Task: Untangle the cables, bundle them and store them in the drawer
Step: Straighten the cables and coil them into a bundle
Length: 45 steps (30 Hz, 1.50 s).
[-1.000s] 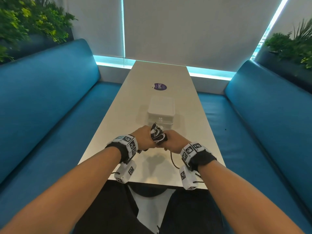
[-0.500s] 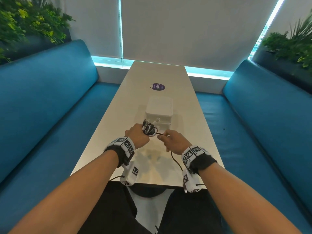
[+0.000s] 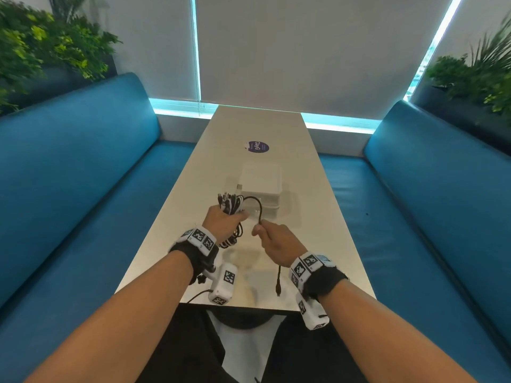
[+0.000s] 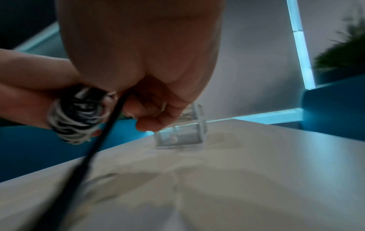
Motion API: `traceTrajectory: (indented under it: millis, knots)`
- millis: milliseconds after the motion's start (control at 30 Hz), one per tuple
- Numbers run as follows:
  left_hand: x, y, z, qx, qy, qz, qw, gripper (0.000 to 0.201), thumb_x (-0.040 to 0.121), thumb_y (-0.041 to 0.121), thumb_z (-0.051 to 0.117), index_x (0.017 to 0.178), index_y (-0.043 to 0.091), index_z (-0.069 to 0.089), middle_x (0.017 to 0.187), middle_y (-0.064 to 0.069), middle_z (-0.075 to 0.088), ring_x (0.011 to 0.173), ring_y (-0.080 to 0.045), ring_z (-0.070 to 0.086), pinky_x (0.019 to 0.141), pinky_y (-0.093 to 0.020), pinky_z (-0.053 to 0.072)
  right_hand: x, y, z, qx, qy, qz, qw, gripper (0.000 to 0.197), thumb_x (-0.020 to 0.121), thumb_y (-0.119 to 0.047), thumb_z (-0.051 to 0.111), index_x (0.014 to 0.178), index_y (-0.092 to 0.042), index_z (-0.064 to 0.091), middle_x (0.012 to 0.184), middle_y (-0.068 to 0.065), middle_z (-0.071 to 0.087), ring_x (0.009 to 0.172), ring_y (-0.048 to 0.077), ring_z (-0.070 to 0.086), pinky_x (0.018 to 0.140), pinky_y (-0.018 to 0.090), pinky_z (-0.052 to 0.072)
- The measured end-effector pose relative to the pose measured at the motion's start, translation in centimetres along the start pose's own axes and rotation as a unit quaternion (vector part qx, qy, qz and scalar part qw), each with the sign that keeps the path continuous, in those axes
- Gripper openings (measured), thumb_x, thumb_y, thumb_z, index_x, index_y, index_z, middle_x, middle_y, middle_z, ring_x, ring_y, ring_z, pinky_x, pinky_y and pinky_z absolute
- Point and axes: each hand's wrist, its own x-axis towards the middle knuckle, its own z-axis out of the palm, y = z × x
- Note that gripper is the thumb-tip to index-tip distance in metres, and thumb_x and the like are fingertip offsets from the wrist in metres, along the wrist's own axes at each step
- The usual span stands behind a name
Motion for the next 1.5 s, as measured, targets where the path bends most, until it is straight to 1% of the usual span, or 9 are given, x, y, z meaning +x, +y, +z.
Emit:
traceTrajectory:
  millis: [167,267,433,633,833,933,1133,1333,1500]
  knots:
    - [-0.2,-0.4,1.0,-0.042,-0.078,-0.032,0.996,0.038,0.064,0.042,0.082,0.087,0.012,0.076,0.08,-0.007,0.074,0.078,-0.024,0.068,0.079,-0.037,0.052,0.2,-1.5,0.0,0.007,-0.104,0.055,0.993,0.041,0.103,-0.03,0.029,0.092,-0.013,0.064,0.09,0.005,0.065,0.084,0.023,0.061,0.068,0.031,0.044]
    - [-0.5,-0.5,0.8,-0.072,-0.153,-0.042,0.985,0.029,0.078,0.021,0.072,0.1,0.003,0.074,0.099,-0.01,0.076,0.094,-0.032,0.071,0.09,-0.045,0.055,0.0,-1.9,-0.4,0.055,-0.136,0.086,0.985,0.041,0.104,-0.031,0.028,0.086,-0.015,0.061,0.084,-0.005,0.058,0.074,0.012,0.053,0.061,0.022,0.039]
    - [-1.3,-0.1,0.8,-0.083,-0.191,-0.026,0.978,0.015,0.083,-0.001,0.063,0.089,-0.014,0.068,0.09,-0.031,0.07,0.07,-0.04,0.064,0.07,-0.036,0.053,0.1,-1.6,-0.5,0.058,-0.15,0.082,0.984,0.038,0.106,-0.031,0.026,0.088,-0.019,0.058,0.088,-0.002,0.059,0.066,0.009,0.049,0.057,0.022,0.038]
    - [-1.1,0.6,1.4,-0.111,-0.104,-0.013,0.988,0.005,0.083,0.001,0.07,0.081,-0.002,0.066,0.081,-0.025,0.071,0.072,-0.036,0.07,0.073,-0.042,0.057,0.0,-0.9,-0.5,0.074,-0.166,0.106,0.978,0.03,0.101,-0.03,0.033,0.104,-0.019,0.06,0.088,-0.004,0.056,0.08,0.023,0.061,0.077,0.038,0.052]
    - [0.4,1.4,-0.2,-0.114,-0.012,-0.008,0.993,0.037,0.088,0.024,0.074,0.061,0.005,0.056,0.051,-0.014,0.055,0.048,-0.029,0.059,0.058,-0.036,0.054,-1.4,1.3,0.2,0.064,-0.178,0.15,0.97,0.033,0.102,-0.035,0.035,0.095,-0.013,0.059,0.087,0.005,0.059,0.068,0.02,0.064,0.07,0.035,0.052]
    - [0.4,1.0,-0.3,-0.05,-0.038,0.013,0.998,0.03,0.087,0.023,0.075,0.067,0.006,0.058,0.05,-0.013,0.054,0.043,-0.025,0.052,0.051,-0.031,0.048,-1.6,1.0,0.0,0.02,-0.177,0.125,0.976,0.039,0.103,-0.039,0.035,0.091,-0.016,0.062,0.084,-0.001,0.058,0.069,0.019,0.058,0.062,0.028,0.048]
    - [-0.5,-1.4,1.1,0.149,-0.195,0.069,0.967,0.036,0.079,0.04,0.08,0.056,0.02,0.06,0.054,-0.004,0.06,0.05,-0.018,0.055,0.053,-0.025,0.044,-0.7,0.2,-0.2,-0.002,-0.204,0.084,0.975,0.033,0.099,-0.023,0.04,0.121,-0.017,0.063,0.129,0.002,0.059,0.117,0.021,0.055,0.102,0.035,0.041]
    - [-1.1,-2.1,1.5,0.226,-0.301,0.055,0.925,0.018,0.072,0.032,0.081,0.085,0.022,0.075,0.076,-0.005,0.073,0.06,-0.018,0.066,0.059,-0.032,0.055,-1.2,1.7,-0.9,0.054,-0.133,0.062,0.988,0.02,0.097,-0.018,0.046,0.102,-0.009,0.063,0.095,0.01,0.064,0.082,0.02,0.056,0.073,0.036,0.047]
    - [-1.8,-1.8,2.8,0.386,-0.244,0.122,0.881,0.028,0.077,0.026,0.074,0.103,0.022,0.065,0.095,-0.003,0.071,0.078,-0.022,0.067,0.067,-0.032,0.054,-0.8,2.6,-1.0,0.002,-0.123,0.089,0.988,0.028,0.092,-0.02,0.054,0.118,-0.014,0.061,0.116,0.006,0.066,0.104,0.025,0.061,0.093,0.04,0.049]
